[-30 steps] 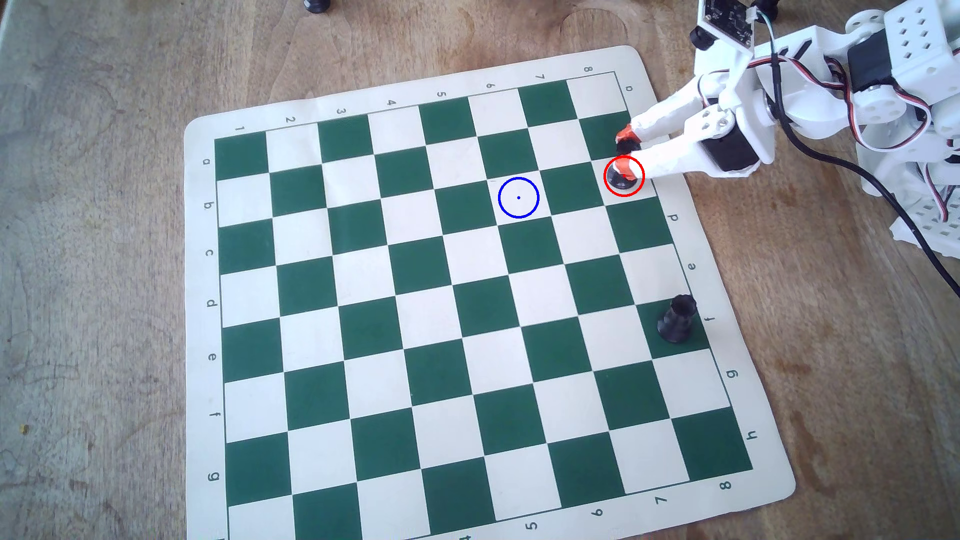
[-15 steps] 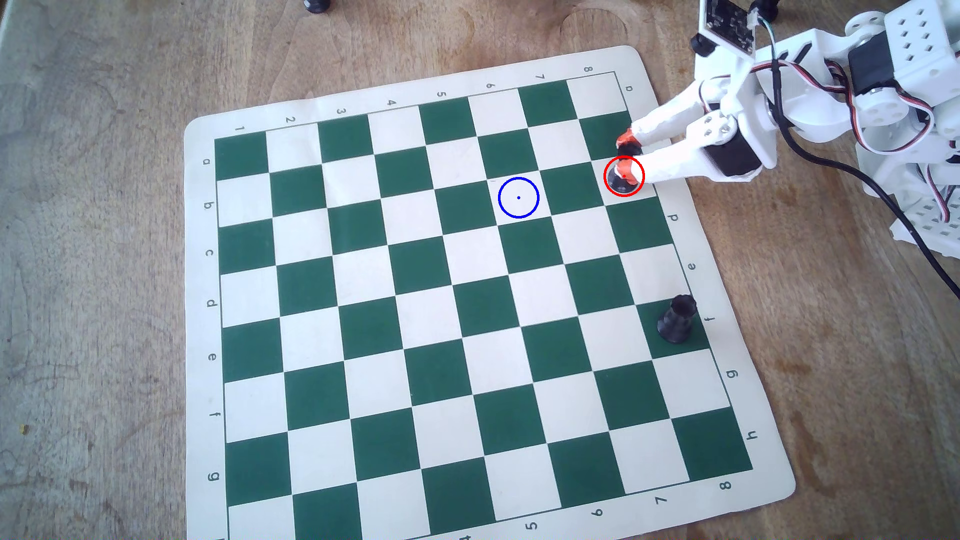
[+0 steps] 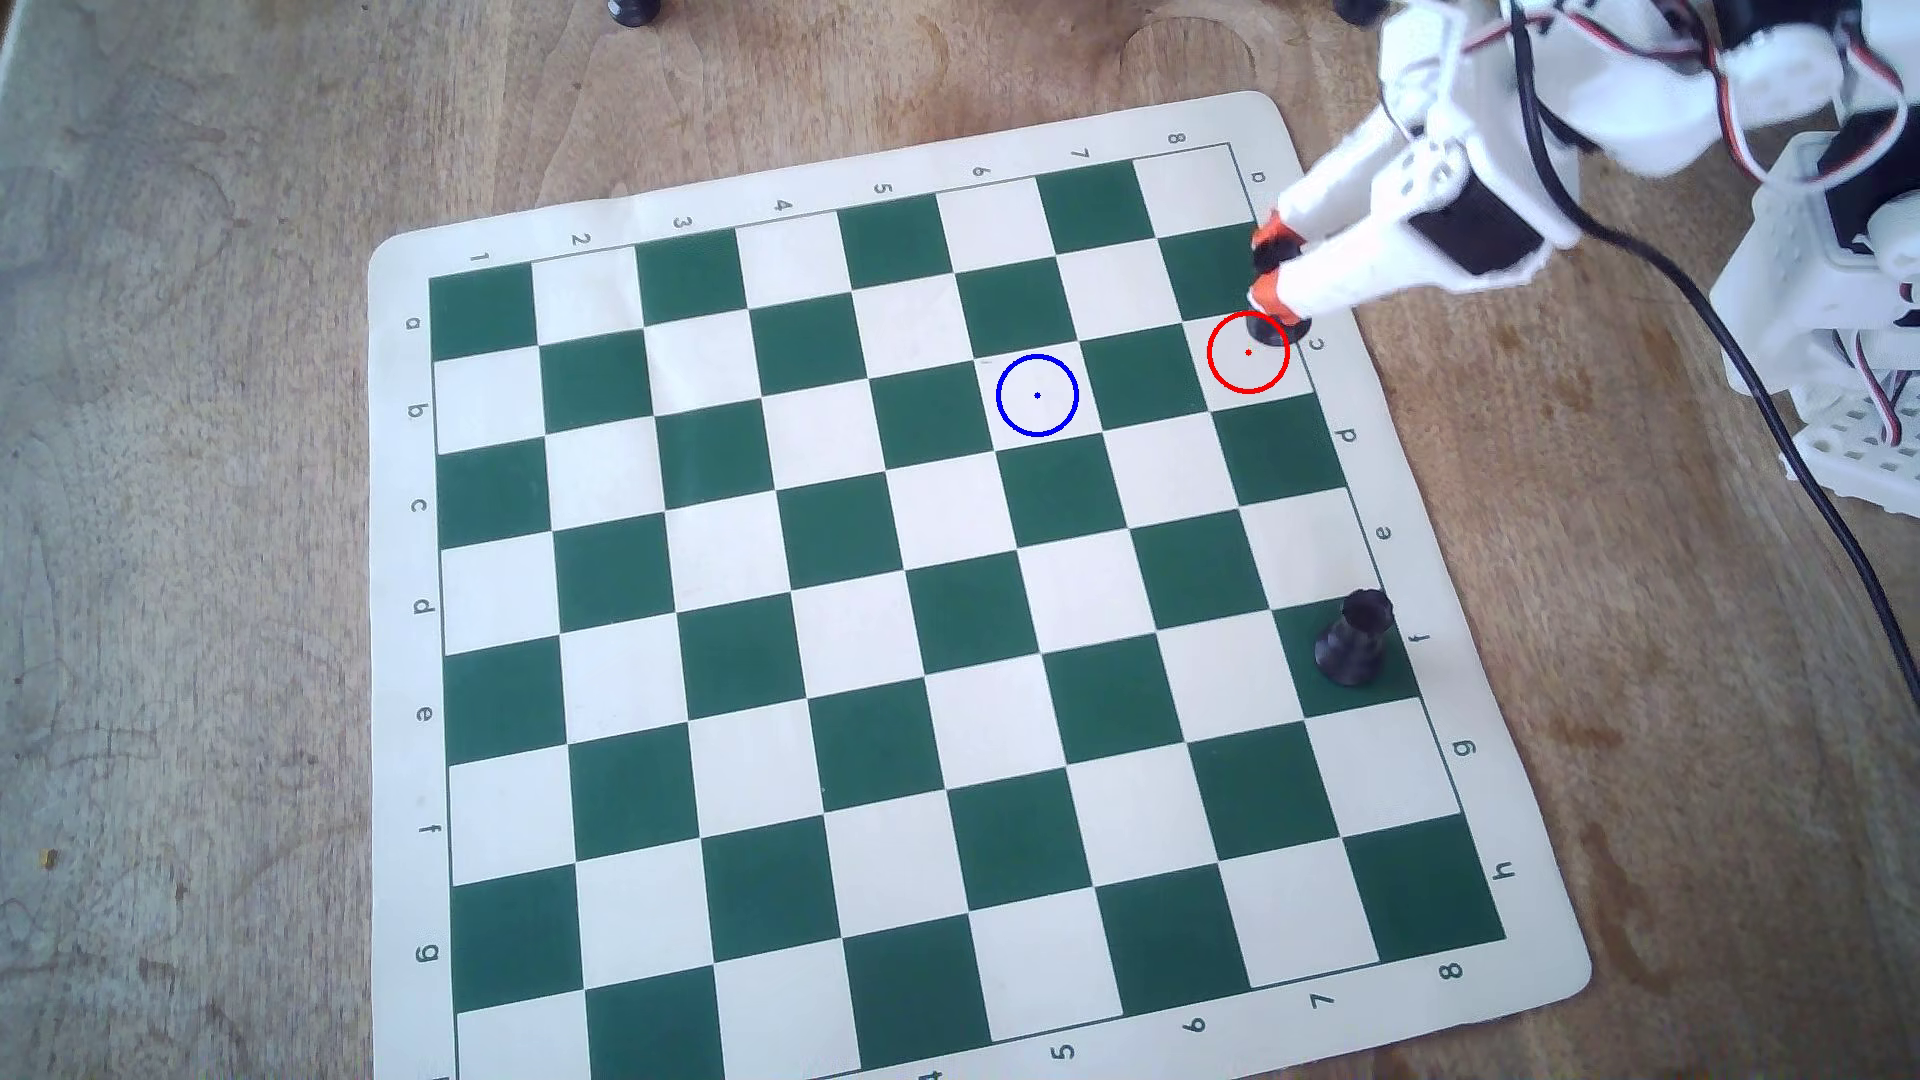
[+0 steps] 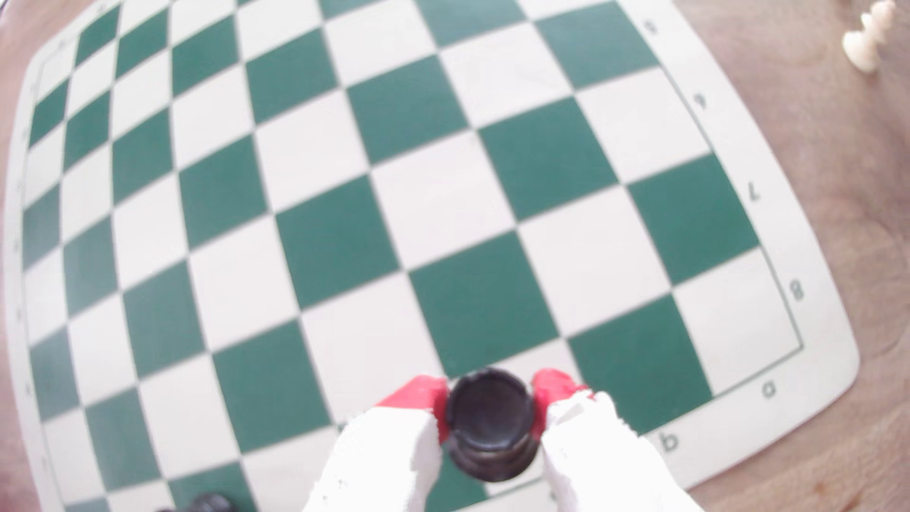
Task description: Move the chess piece from red to blue
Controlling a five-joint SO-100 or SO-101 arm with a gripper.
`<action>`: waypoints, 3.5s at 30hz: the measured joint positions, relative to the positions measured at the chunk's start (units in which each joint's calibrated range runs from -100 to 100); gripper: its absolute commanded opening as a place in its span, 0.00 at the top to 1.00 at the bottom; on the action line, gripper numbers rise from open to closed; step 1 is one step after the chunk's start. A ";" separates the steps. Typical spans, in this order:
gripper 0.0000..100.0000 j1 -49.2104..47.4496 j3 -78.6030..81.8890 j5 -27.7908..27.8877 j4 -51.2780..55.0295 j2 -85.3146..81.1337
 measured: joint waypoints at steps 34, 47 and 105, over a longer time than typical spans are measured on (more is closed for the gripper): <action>1.00 -2.29 -23.50 -1.95 -29.72 46.08; 1.00 -2.29 -21.15 -1.66 -29.80 46.84; 1.00 -5.46 22.86 -3.81 -13.31 -39.30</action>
